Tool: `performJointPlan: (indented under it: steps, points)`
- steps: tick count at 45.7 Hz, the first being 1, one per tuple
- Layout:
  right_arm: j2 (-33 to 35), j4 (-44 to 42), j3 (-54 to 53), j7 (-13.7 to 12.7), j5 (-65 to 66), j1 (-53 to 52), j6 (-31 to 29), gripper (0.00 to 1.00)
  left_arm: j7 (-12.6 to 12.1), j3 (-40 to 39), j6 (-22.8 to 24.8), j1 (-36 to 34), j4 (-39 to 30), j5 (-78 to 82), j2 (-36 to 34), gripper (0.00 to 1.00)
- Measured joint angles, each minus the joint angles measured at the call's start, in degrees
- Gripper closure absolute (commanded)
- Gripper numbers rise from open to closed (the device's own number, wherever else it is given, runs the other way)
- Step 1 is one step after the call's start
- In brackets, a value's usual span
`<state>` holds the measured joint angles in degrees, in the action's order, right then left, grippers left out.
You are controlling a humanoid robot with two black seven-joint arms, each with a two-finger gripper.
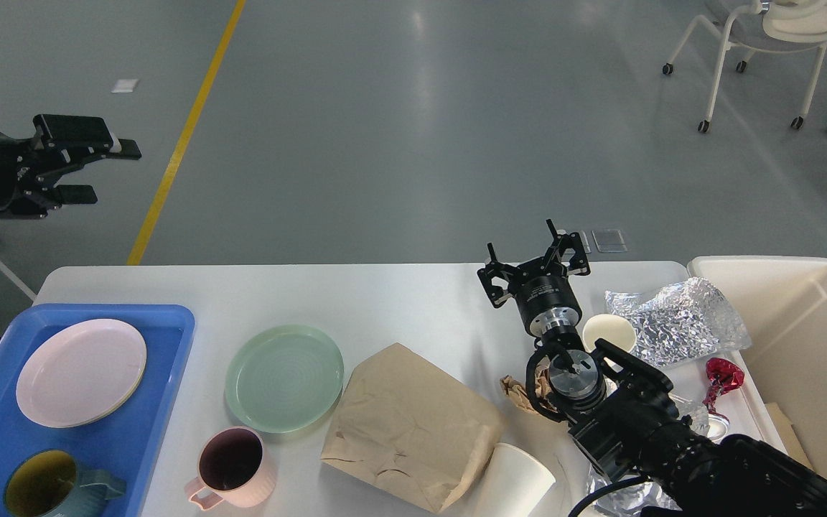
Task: Tidy desktop
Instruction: 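Move the left gripper toward the pink mug on the table, then grasp the pink mug with the left gripper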
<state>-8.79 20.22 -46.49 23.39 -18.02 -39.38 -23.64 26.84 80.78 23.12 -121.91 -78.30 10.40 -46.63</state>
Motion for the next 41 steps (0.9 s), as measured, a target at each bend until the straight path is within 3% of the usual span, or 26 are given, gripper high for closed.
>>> performJointPlan:
  steps: [9,14,25,41]
  points:
    - [0.0,0.0,0.0,-0.02,0.0,0.0,0.0,0.0,0.02,4.04,-1.06,-5.55,-12.01,4.44,6.61,0.0]
    - [0.0,0.0,0.0,-0.02,0.0,0.0,0.0,0.0,-0.83,3.27,-1.7,-6.19,-14.89,5.49,10.82,0.0]
    - [0.0,0.0,0.0,-0.01,0.0,0.0,0.0,0.0,-5.86,-2.06,-12.69,7.11,-17.03,7.04,16.68,0.01]
    - [0.0,0.09,0.0,0.0,0.0,0.01,0.0,0.0,-8.88,-2.38,-21.49,16.74,-19.01,12.94,16.77,0.05]
